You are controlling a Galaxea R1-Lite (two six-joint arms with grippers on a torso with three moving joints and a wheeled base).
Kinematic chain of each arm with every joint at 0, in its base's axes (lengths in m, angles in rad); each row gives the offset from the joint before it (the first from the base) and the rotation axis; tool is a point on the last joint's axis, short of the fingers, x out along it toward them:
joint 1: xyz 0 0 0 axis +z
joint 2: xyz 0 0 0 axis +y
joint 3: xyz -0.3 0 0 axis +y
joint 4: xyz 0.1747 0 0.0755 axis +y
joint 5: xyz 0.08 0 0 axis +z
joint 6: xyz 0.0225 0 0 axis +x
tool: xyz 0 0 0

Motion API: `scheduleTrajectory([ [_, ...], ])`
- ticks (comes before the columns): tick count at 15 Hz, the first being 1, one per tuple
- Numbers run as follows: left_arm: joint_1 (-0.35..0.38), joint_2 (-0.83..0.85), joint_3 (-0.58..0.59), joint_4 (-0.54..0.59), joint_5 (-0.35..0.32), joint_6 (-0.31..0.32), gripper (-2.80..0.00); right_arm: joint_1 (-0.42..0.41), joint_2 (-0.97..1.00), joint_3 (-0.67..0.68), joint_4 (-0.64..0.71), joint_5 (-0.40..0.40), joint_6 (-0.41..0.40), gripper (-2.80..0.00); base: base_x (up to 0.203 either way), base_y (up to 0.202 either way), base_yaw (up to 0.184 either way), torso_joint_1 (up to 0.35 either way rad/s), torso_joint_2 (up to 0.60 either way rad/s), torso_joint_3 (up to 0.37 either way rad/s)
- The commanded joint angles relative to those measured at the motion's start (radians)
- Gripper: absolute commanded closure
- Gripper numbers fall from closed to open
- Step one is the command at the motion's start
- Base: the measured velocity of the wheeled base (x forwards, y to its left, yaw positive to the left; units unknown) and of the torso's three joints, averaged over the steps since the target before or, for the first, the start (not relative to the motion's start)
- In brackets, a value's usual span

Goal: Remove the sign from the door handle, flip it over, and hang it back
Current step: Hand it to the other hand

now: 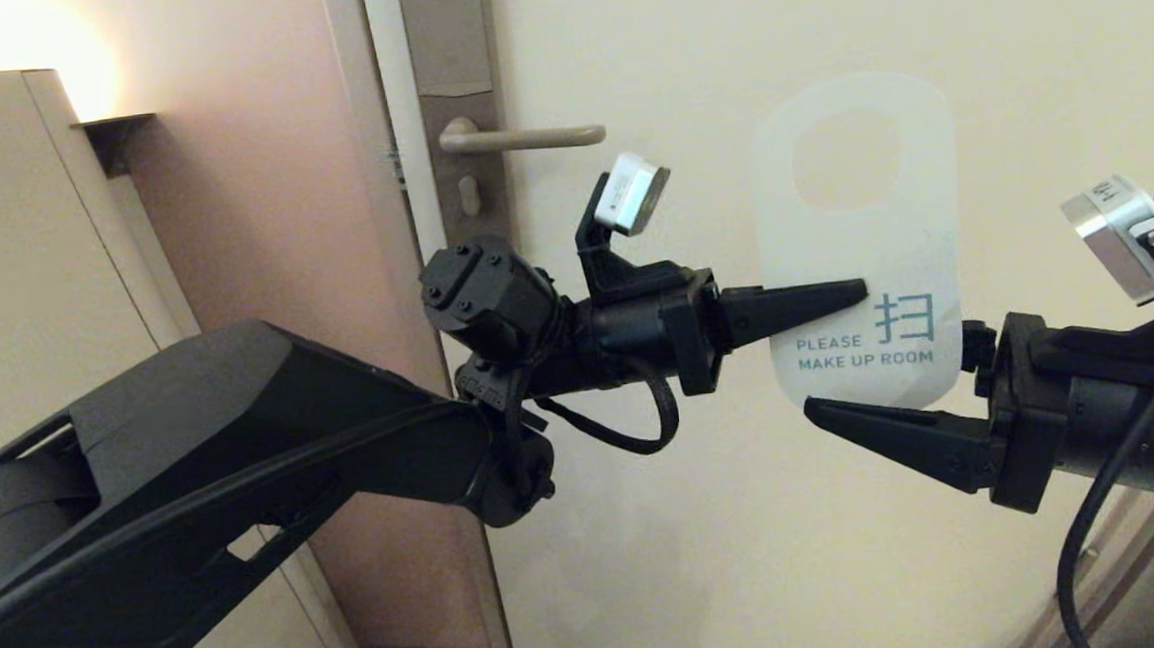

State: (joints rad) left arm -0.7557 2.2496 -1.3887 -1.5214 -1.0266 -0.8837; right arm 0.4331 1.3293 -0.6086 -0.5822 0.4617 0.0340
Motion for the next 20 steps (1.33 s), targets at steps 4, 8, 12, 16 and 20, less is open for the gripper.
scheduleTrajectory([
  [4, -0.004, 0.002, 0.0, -0.043, -0.007, -0.012, 0.0, 0.001, 0.016, -0.013, -0.004, 0.008, 0.0, -2.8, 0.0, 0.0, 0.0, 0.0, 0.0, 0.0],
  [8, -0.004, 0.005, 0.002, -0.043, -0.026, -0.008, 0.0, 0.001, 0.013, -0.006, -0.004, 0.008, 0.0, -2.8, 0.0, 0.0, 0.0, 0.0, 0.0, 0.0],
  [12, -0.002, 0.007, 0.005, -0.043, -0.035, -0.003, 0.0, 0.001, 0.011, -0.002, -0.004, 0.008, 0.0, -2.8, 0.0, 0.0, 0.0, 0.0, 0.0, 0.0],
  [16, 0.001, 0.008, 0.005, -0.043, -0.05, -0.001, 0.0, 0.001, 0.013, 0.001, -0.004, 0.009, 0.0, -2.8, 0.0, 0.0, 0.0, 0.0, 0.0, 0.0],
  [20, 0.003, 0.007, 0.008, -0.043, -0.05, 0.003, 0.0, 0.001, 0.016, 0.001, -0.004, 0.012, 0.0, 0.0, 0.0, 0.0, 0.0, 0.0, 0.0, 0.0],
])
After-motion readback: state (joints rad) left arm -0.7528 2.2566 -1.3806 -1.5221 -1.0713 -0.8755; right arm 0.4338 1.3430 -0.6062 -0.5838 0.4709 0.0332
